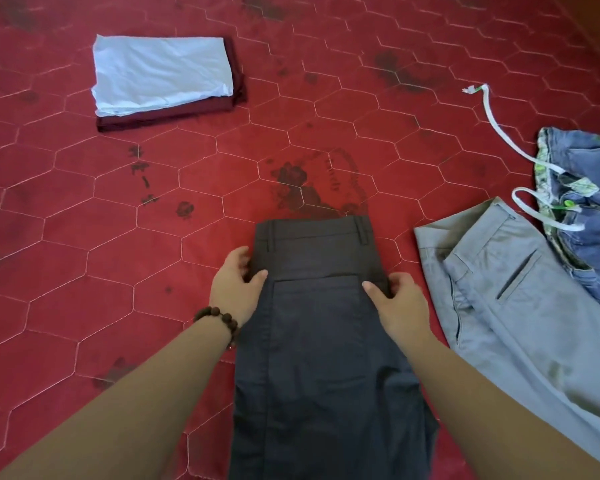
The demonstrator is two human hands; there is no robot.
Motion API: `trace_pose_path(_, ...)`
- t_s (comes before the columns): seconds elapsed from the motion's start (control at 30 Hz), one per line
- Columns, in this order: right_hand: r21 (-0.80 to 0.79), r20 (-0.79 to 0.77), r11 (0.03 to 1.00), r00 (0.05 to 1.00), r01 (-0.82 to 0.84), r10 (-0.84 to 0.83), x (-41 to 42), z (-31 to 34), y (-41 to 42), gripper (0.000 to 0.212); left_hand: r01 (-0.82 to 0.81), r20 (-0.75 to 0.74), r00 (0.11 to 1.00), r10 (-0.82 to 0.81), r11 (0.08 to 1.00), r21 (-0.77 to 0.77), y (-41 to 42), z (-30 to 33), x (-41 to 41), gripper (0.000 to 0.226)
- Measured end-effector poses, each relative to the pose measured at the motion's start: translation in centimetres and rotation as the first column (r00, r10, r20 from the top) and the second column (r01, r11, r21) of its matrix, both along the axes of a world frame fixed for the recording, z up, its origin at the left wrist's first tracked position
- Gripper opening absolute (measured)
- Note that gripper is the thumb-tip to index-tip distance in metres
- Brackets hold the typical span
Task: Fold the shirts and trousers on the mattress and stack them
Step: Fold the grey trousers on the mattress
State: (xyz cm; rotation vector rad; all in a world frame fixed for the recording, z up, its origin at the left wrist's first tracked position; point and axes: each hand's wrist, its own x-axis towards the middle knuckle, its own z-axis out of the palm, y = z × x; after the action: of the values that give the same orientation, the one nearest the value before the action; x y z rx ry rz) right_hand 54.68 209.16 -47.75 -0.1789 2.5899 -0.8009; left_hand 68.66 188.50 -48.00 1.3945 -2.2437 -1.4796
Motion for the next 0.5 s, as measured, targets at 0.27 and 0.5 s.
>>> trace_pose_path(0.27, 0.229, -0.41, 0.773, 0.662, -0.591, 0.627, 10.6, -1.4, 0.3, 0.051, 0.665, 0.295, 0.733, -0.612, 0.557, -0.497, 8.9, -0.6, 3.4, 0.054)
trace_pose_path(0.5, 0.424, -0.281, 0.726, 0.684, -0.541, 0.674, 13.3, -4.5, 5.8, 0.067, 0.713, 0.537, 0.7, -0.472, 0.514, -0.478, 11.4, -3.4, 9.2, 0.061)
